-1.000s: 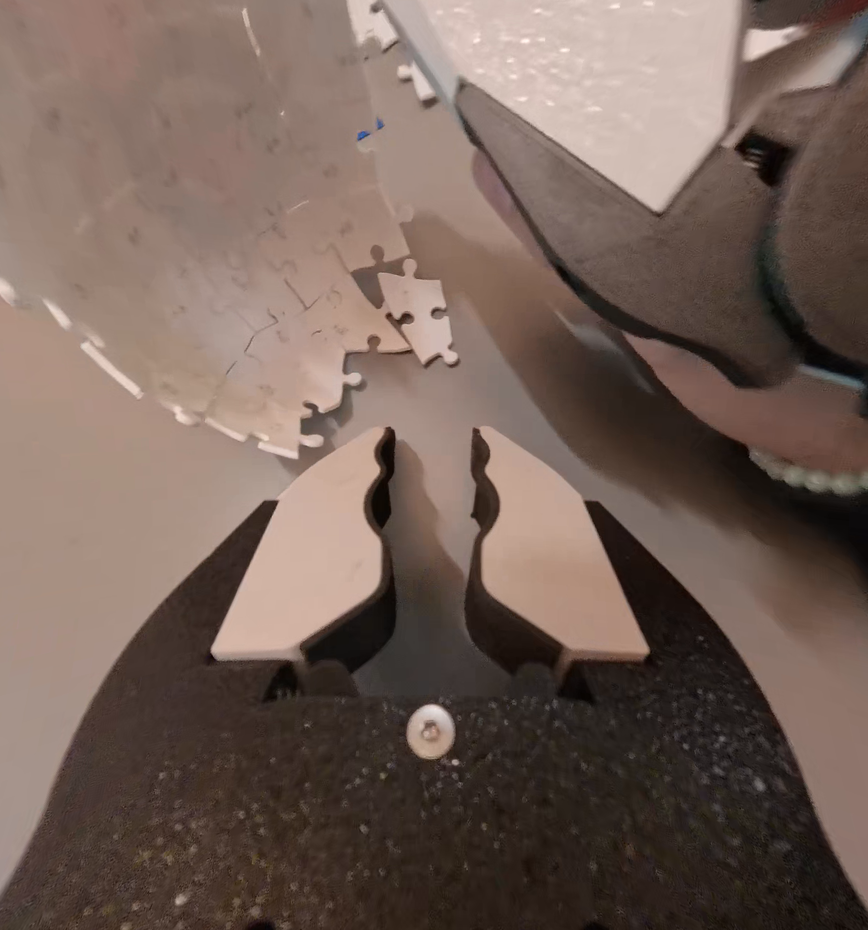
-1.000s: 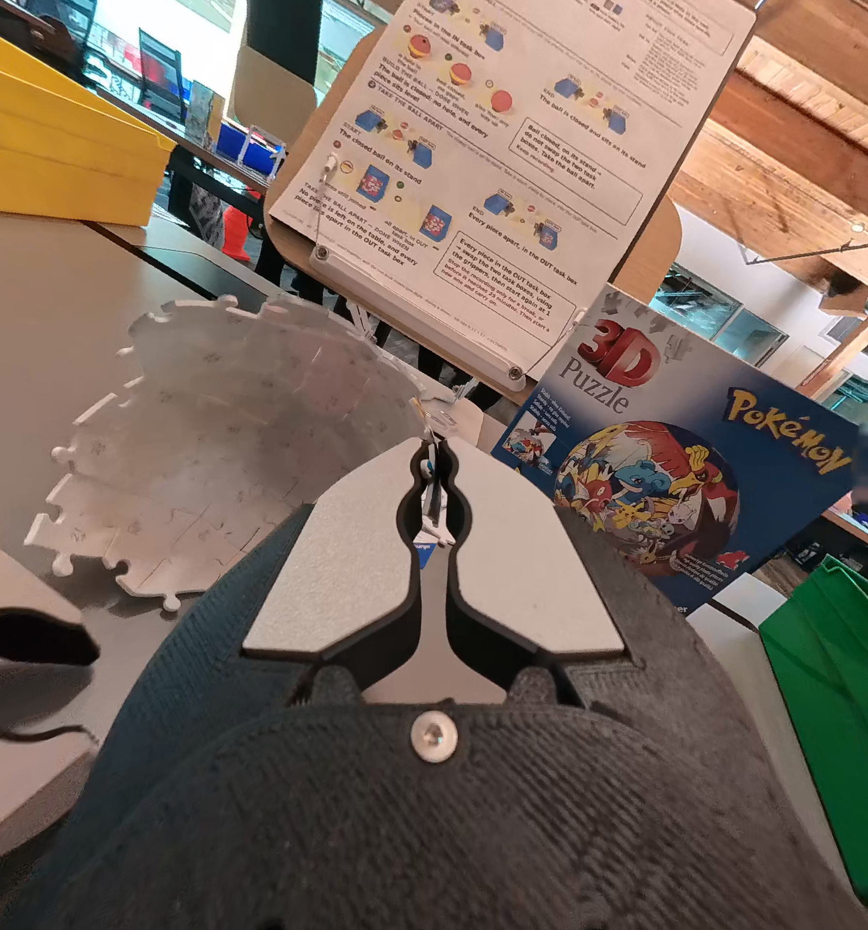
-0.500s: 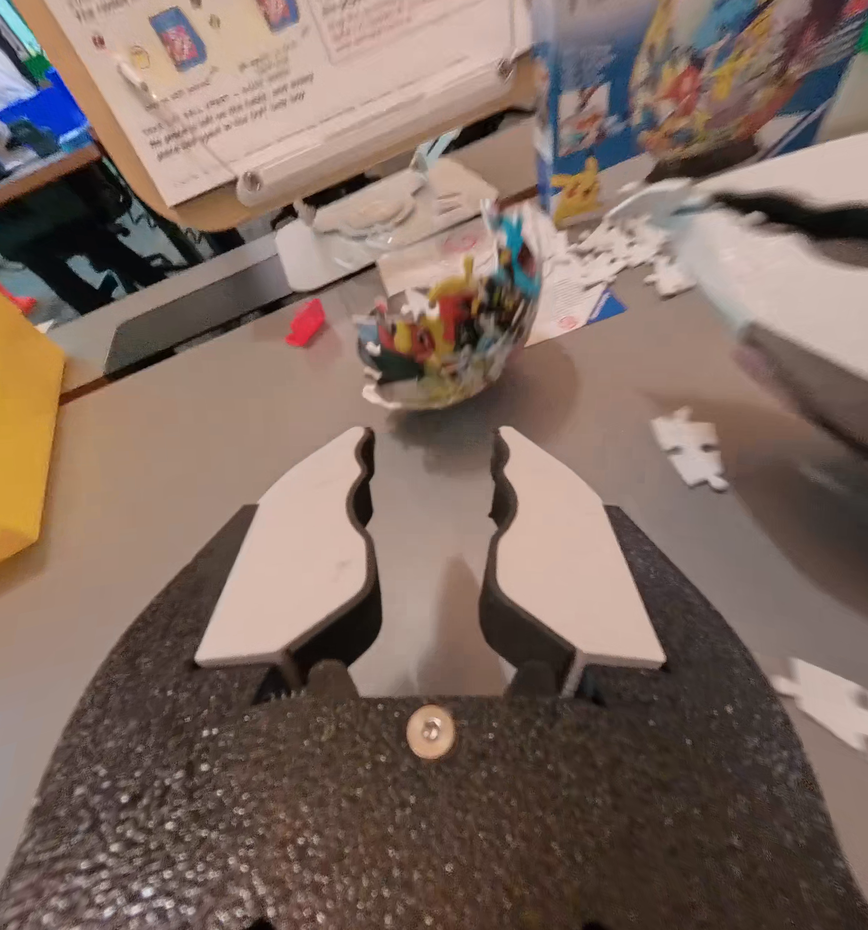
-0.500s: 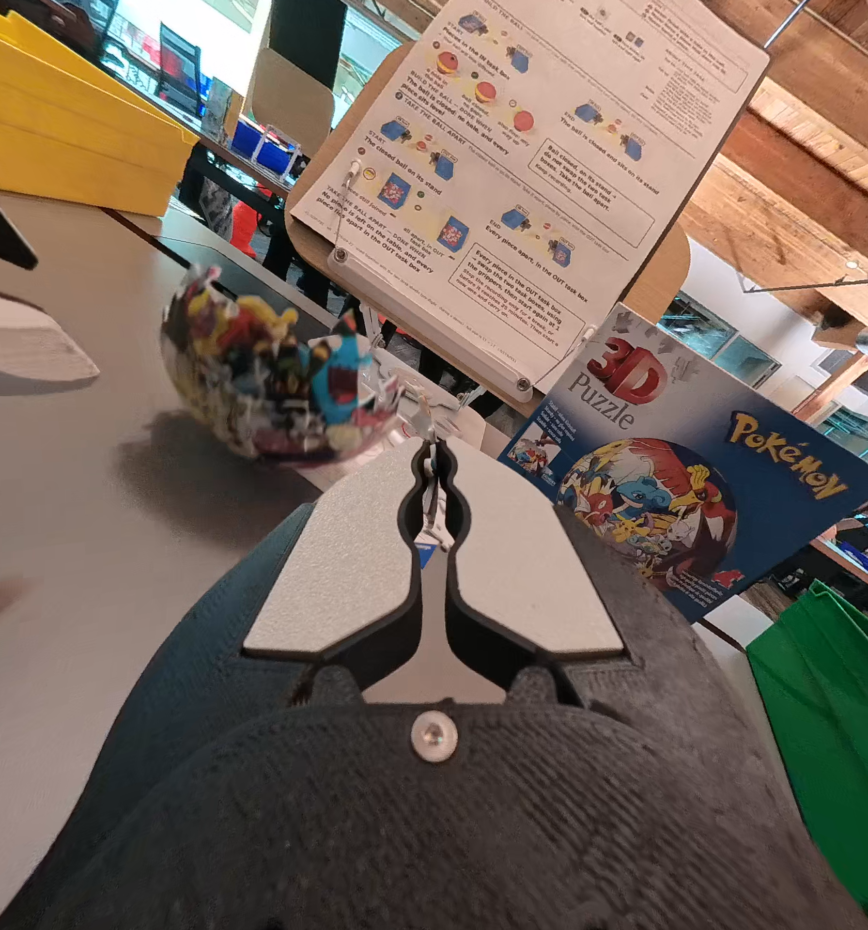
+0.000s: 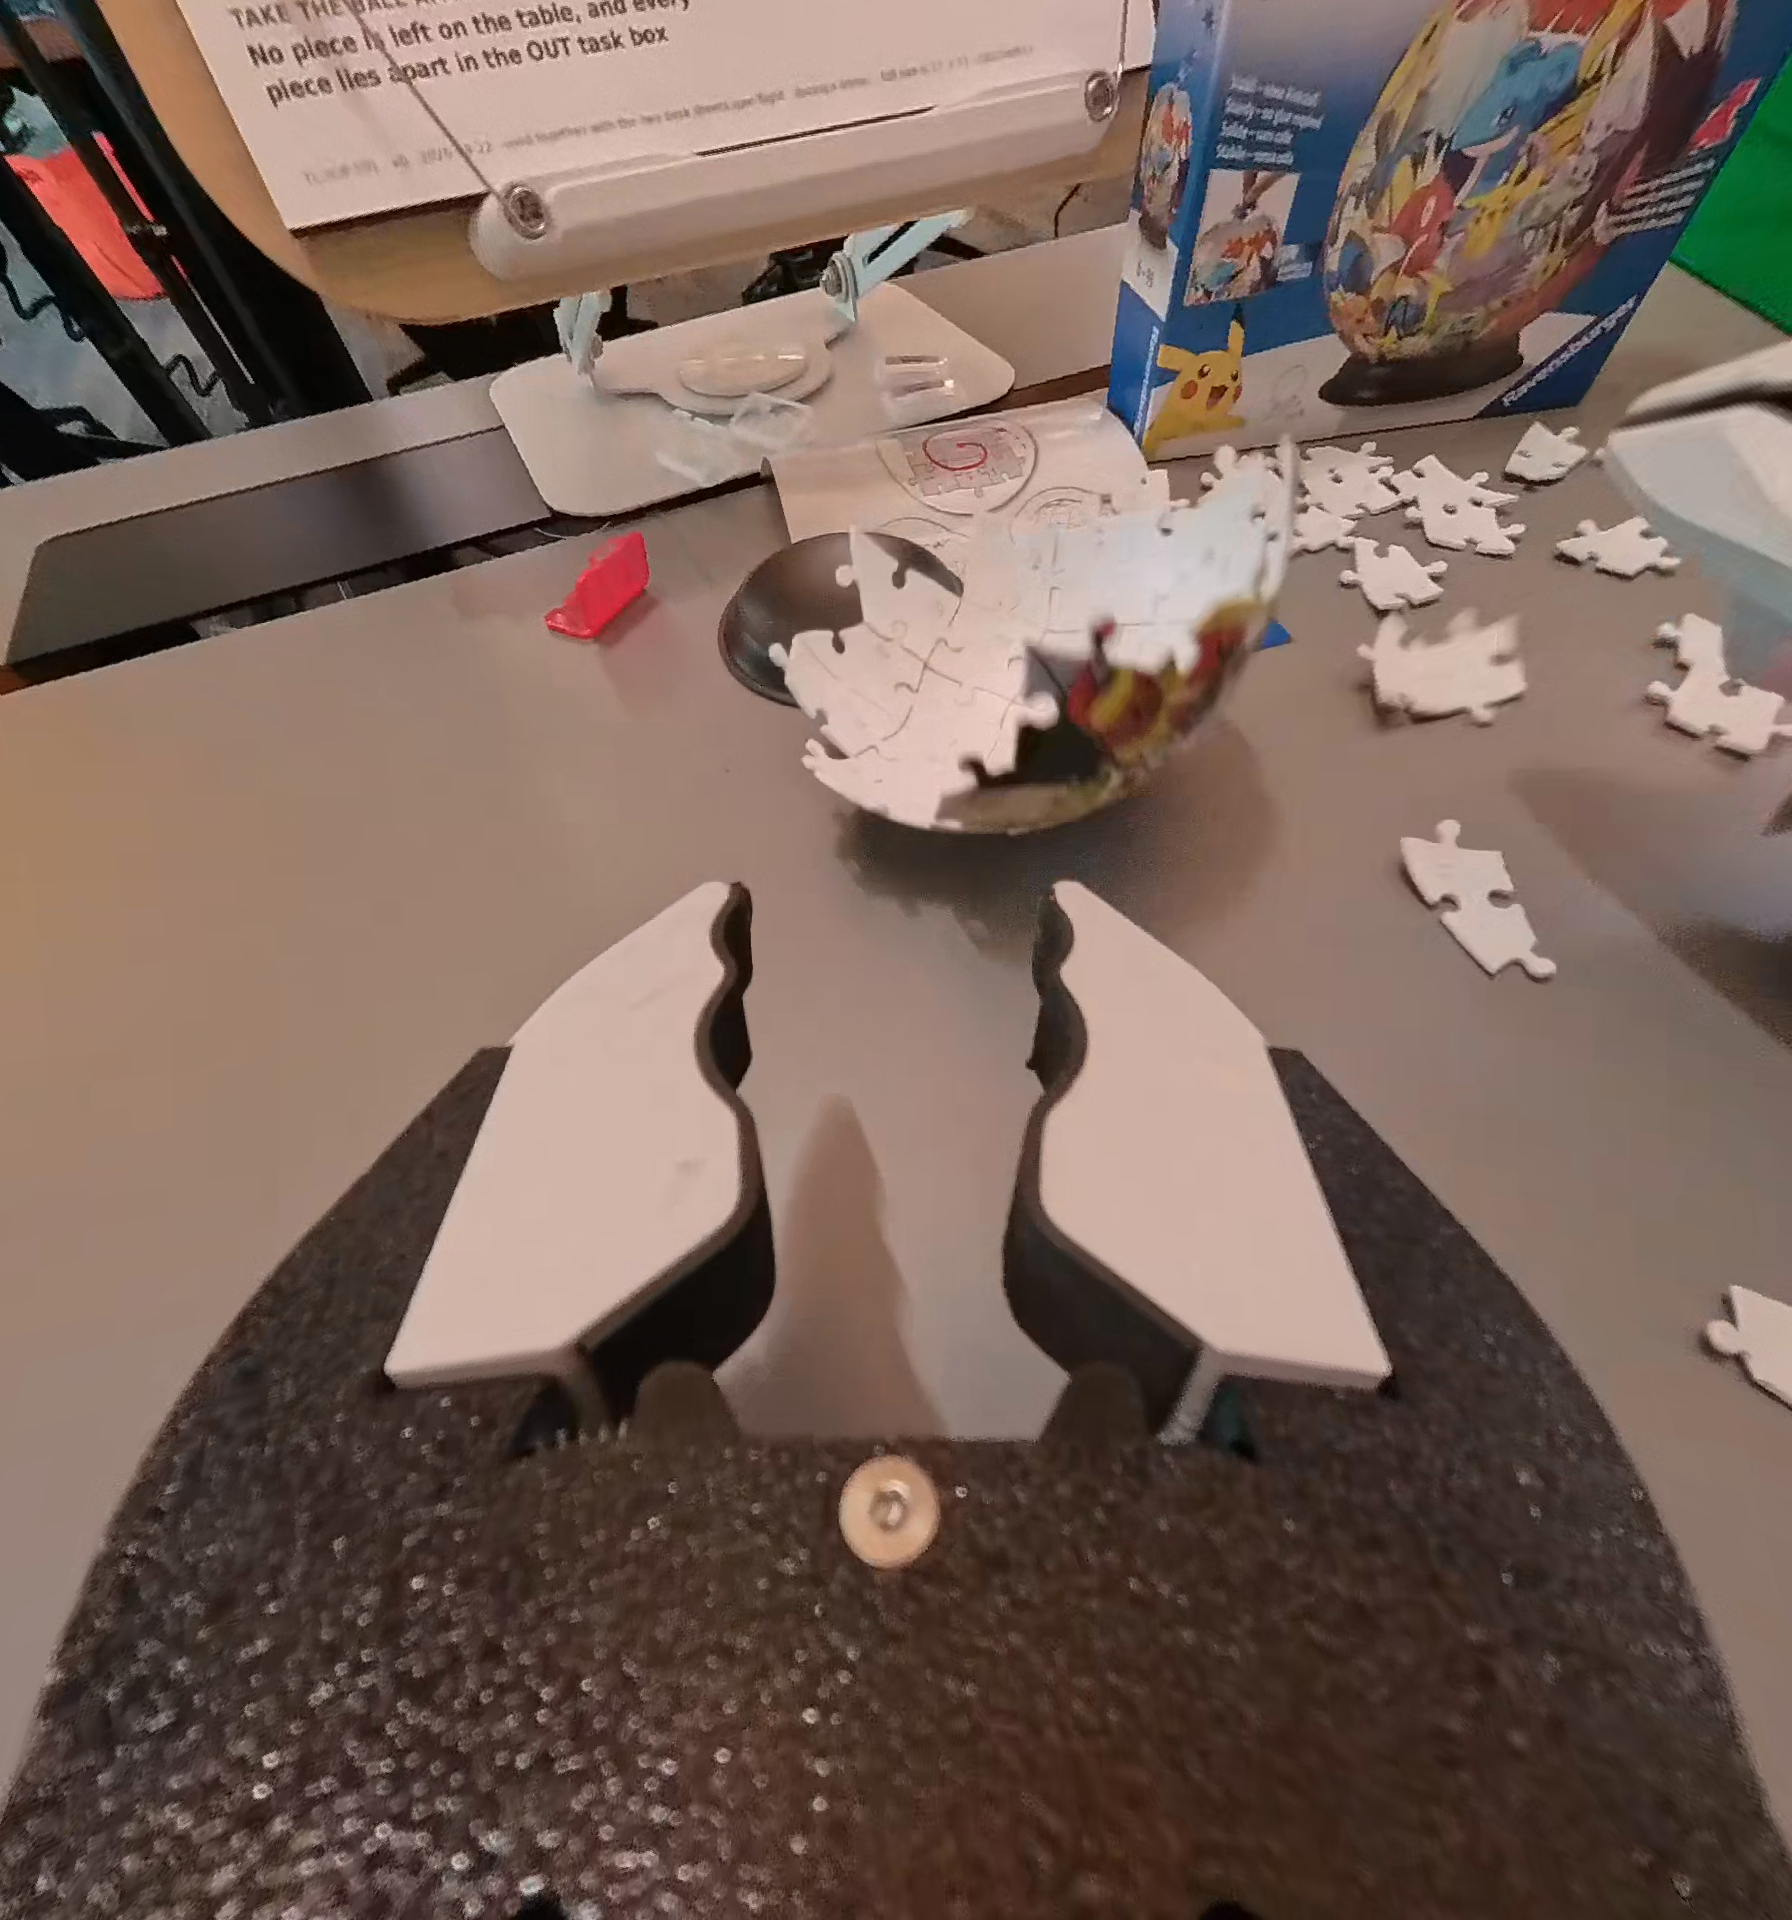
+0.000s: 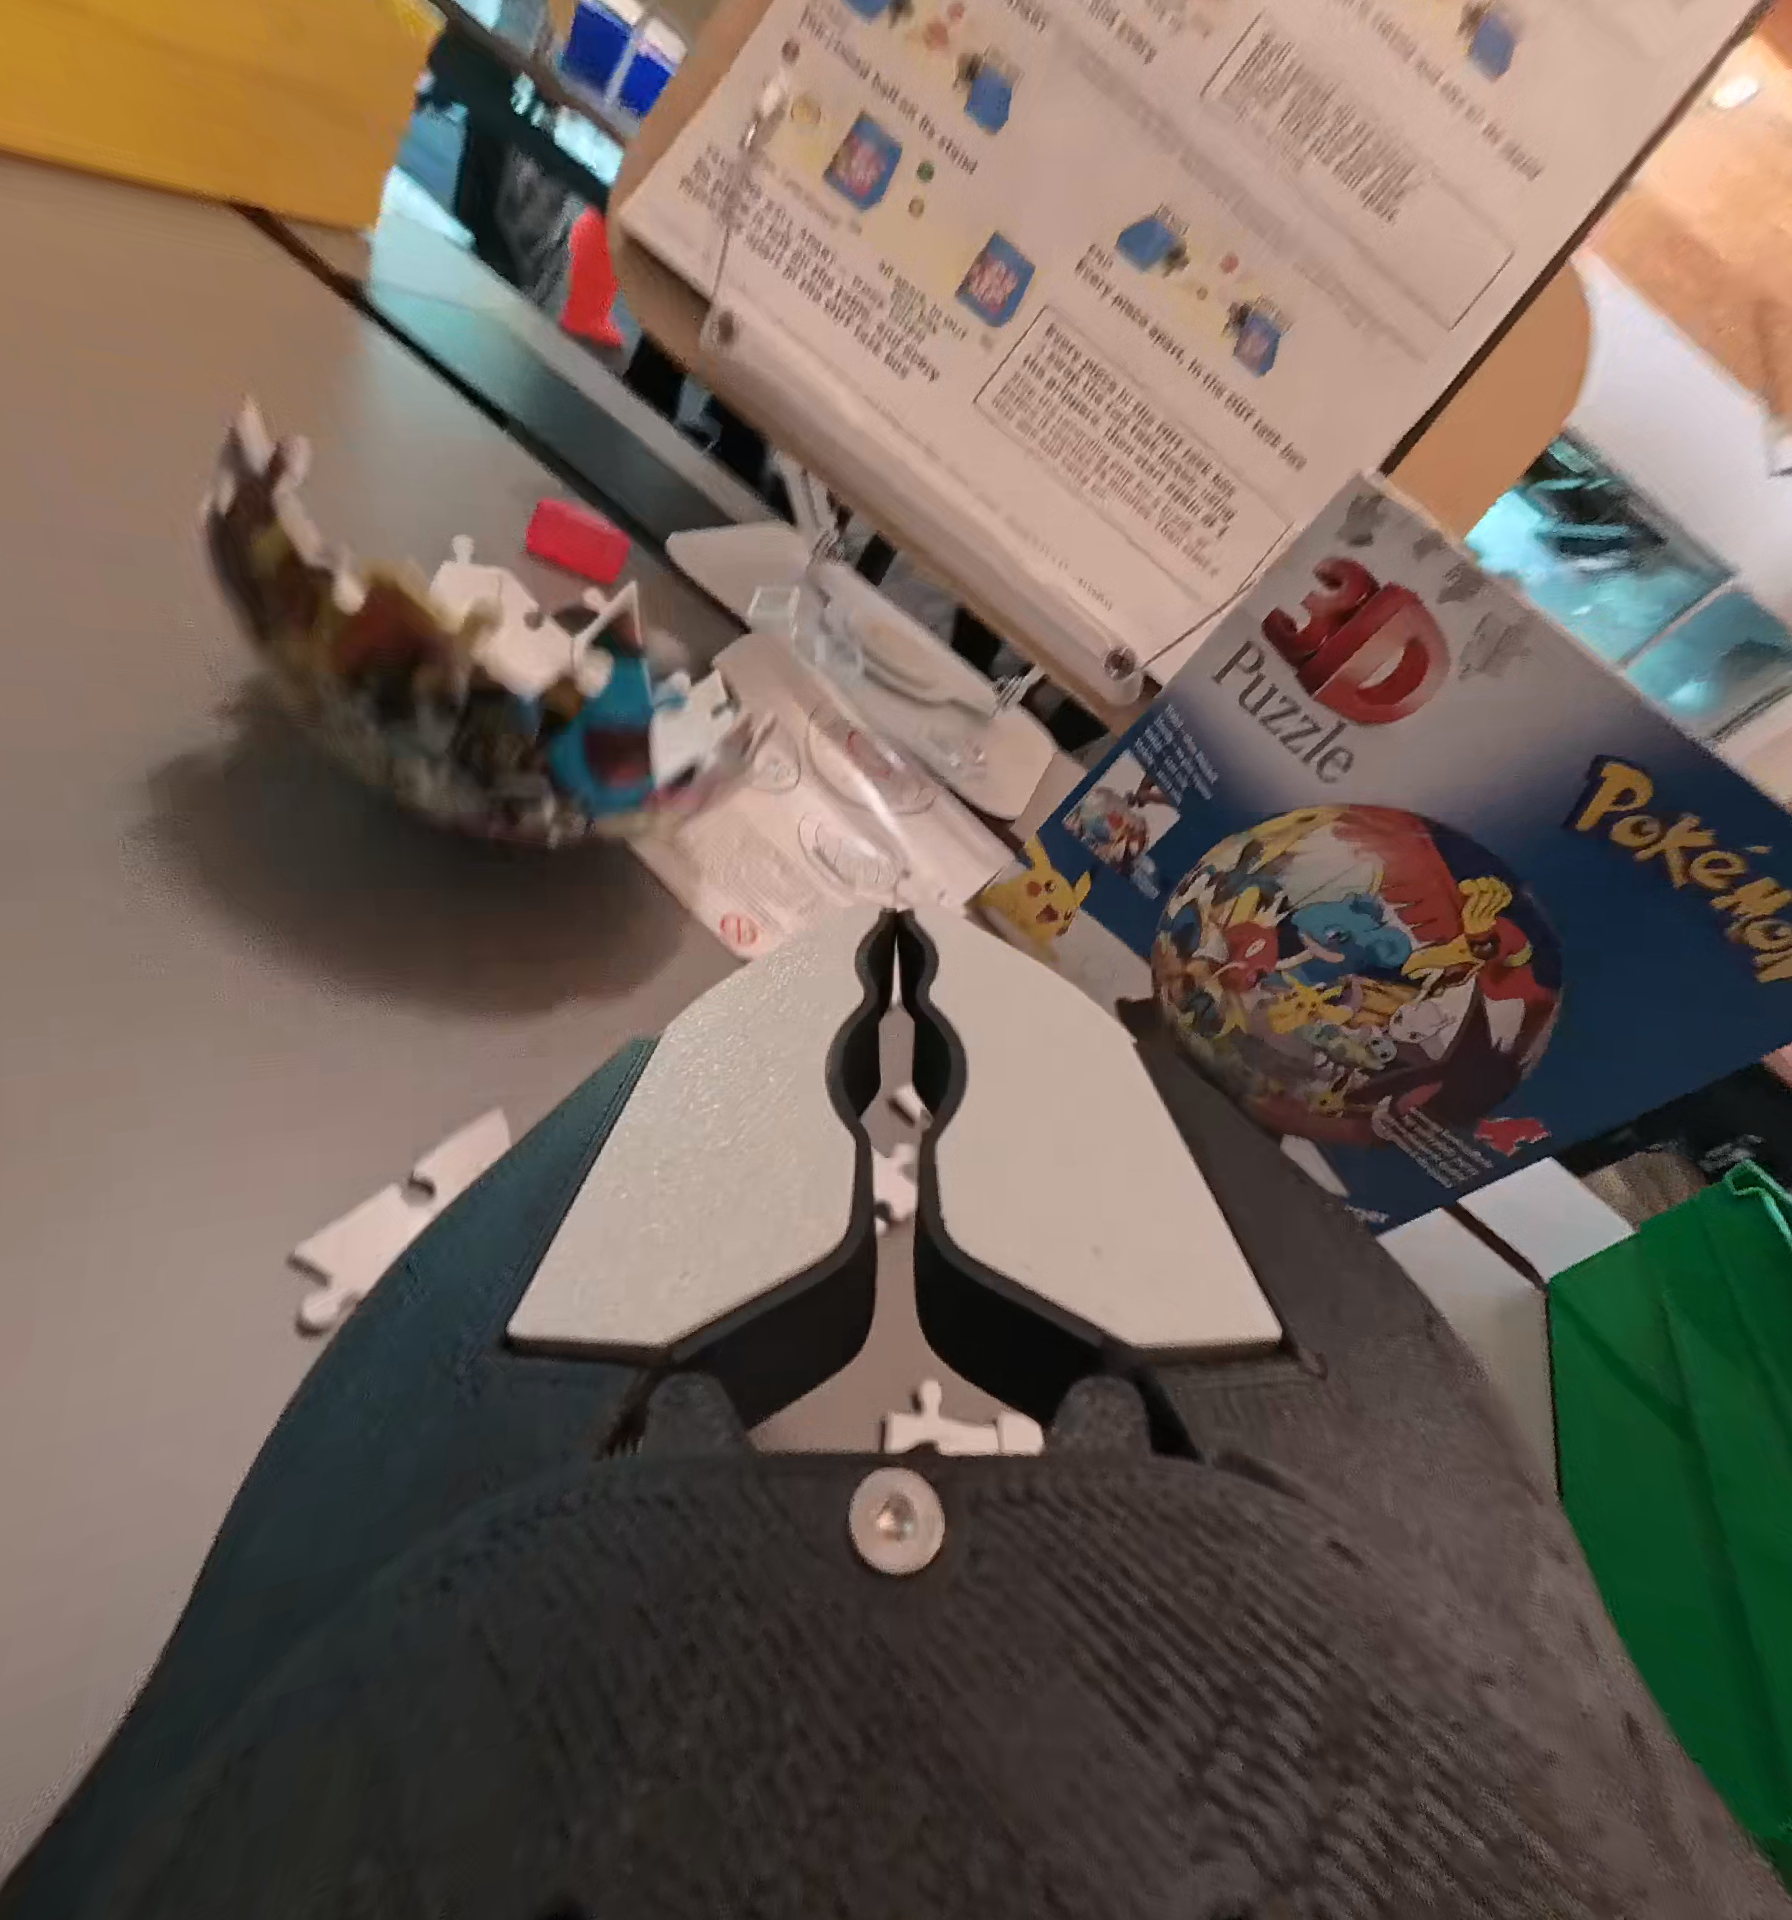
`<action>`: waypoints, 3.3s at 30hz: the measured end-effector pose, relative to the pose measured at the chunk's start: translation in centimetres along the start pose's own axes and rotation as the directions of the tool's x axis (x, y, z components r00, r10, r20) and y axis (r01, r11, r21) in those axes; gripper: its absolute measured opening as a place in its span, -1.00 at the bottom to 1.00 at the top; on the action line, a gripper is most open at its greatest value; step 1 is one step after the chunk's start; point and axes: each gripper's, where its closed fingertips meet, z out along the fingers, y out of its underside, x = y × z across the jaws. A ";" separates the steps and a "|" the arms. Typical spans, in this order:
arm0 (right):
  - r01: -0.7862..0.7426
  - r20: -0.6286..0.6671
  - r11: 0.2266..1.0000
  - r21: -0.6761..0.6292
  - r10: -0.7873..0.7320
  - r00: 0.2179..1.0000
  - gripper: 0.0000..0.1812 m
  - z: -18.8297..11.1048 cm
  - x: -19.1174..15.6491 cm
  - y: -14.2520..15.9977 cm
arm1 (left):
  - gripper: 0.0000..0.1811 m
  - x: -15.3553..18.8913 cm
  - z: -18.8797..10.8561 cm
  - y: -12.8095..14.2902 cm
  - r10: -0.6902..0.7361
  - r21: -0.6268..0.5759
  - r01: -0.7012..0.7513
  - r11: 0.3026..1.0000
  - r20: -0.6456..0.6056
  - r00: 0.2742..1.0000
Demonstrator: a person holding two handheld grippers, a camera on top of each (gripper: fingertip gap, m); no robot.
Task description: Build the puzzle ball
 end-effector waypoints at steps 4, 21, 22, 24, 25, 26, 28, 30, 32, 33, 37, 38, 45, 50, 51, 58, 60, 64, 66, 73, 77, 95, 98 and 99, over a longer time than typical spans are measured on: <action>-0.045 0.090 0.995 -0.090 0.053 0.995 -0.89 -0.6 1.2 1.8 | -0.45 -0.5 -0.2 0.2 -0.023 0.005 0.024 1.000 -0.031 0.999; -0.133 0.583 0.930 -0.343 0.321 0.747 -0.72 9.2 -3.2 -0.7 | -0.48 -0.5 0.1 1.2 -0.042 -0.055 0.037 0.998 -0.094 0.995; -0.117 0.588 0.920 -0.374 0.333 0.737 -0.72 9.0 -3.7 -0.3 | -0.48 -0.5 0.1 1.3 -0.070 -0.064 0.063 0.996 -0.109 0.992; -0.068 0.580 0.910 -0.408 0.316 0.750 -0.72 8.6 -4.4 0.8 | -0.47 -0.7 0.3 1.3 -0.134 -0.082 0.123 0.989 -0.135 0.982; -0.047 0.582 0.907 -0.418 0.308 0.752 -0.73 8.3 -4.9 1.2 | -0.46 -0.7 0.6 1.2 -0.168 -0.090 0.155 0.984 -0.149 0.975; -0.034 0.582 0.902 -0.430 0.305 0.754 -0.73 8.0 -5.3 1.5 | -0.45 -0.7 0.9 1.0 -0.205 -0.097 0.190 0.977 -0.169 0.964; -0.023 0.571 0.894 -0.447 0.305 0.762 -0.75 7.6 -5.8 2.0 | -0.42 -0.2 1.7 0.2 -0.285 -0.110 0.266 0.958 -0.230 0.931; -0.044 0.555 0.891 -0.453 0.320 0.768 -0.75 7.3 -6.1 2.1 | -0.41 0.0 2.6 -0.6 -0.327 -0.116 0.306 0.945 -0.264 0.907; -0.095 0.539 0.886 -0.453 0.358 0.763 -0.78 7.0 -6.2 1.9 | -0.41 -0.4 3.6 -0.8 -0.334 -0.130 0.310 0.942 -0.255 0.907; -0.121 0.532 0.880 -0.460 0.382 0.756 -0.80 6.8 -6.3 1.8 | -0.41 -0.6 4.1 -0.8 -0.341 -0.141 0.314 0.939 -0.250 0.906; -0.219 0.483 0.836 -0.503 0.482 0.732 -0.80 5.7 -6.7 1.8 | -0.45 -1.1 5.6 0.2 -0.398 -0.245 0.346 0.906 -0.213 0.892; -0.251 0.466 0.826 -0.504 0.505 0.727 -0.80 5.4 -6.7 1.6 | -0.48 -0.9 5.9 0.6 -0.405 -0.278 0.341 0.898 -0.216 0.889; -0.314 0.455 0.808 -0.498 0.552 0.699 -0.74 3.5 -7.4 1.5 | -0.92 0.9 7.0 1.2 -0.286 -0.288 0.205 0.935 -0.277 0.917; -0.289 0.482 0.805 -0.517 0.554 0.679 -0.71 2.5 -7.2 1.9 | -0.95 1.2 7.4 0.3 -0.148 -0.250 0.071 0.966 -0.302 0.942; -0.286 0.480 0.814 -0.506 0.541 0.691 -0.68 2.4 -6.6 1.8 | -0.96 1.2 7.4 -0.1 -0.103 -0.222 0.033 0.974 -0.311 0.945; -0.196 0.550 0.968 -0.159 0.252 0.796 -0.57 4.3 -3.6 -1.9 | -0.94 1.9 7.6 -2.4 0.298 -0.064 -0.335 0.940 -0.322 0.898; -0.086 0.517 0.988 -0.124 0.139 0.844 -0.57 5.5 -3.3 -1.5 | -0.94 2.3 7.6 -2.9 0.385 -0.032 -0.417 0.908 -0.328 0.863; -0.006 0.585 0.985 -0.172 0.107 0.804 -0.57 6.6 -4.4 -0.1 | -0.94 3.0 7.8 -3.7 0.478 -0.001 -0.509 0.861 -0.345 0.808; -0.040 0.613 0.985 -0.165 0.135 0.778 -0.60 6.6 -4.8 -0.4 | -0.94 3.1 7.9 -3.9 0.507 0.010 -0.538 0.843 -0.350 0.788; -0.045 0.594 0.986 -0.158 0.132 0.793 -0.84 6.5 -4.8 0.3 | -0.93 3.5 8.5 -4.2 0.527 0.031 -0.556 0.831 -0.367 0.767; -0.098 0.520 0.984 -0.151 0.163 0.839 -0.92 6.5 -3.9 0.1 | -0.84 3.4 8.5 -3.9 0.474 -0.018 -0.517 0.856 -0.373 0.798; -0.179 0.178 0.984 -0.019 0.179 0.968 -0.94 4.6 -1.3 -0.5 | -0.54 3.8 3.1 -6.8 0.333 0.066 -0.326 0.943 -0.150 0.931; -0.175 0.119 0.985 0.010 0.172 0.978 -0.94 4.4 -0.8 -0.4 | -0.58 6.9 1.1 -4.8 0.277 0.054 -0.272 0.961 -0.238 0.931; -0.178 0.108 0.984 0.017 0.175 0.979 -0.93 4.4 -0.7 -0.4 | -0.56 8.6 0.8 -3.5 0.258 0.017 -0.265 0.964 -0.307 0.916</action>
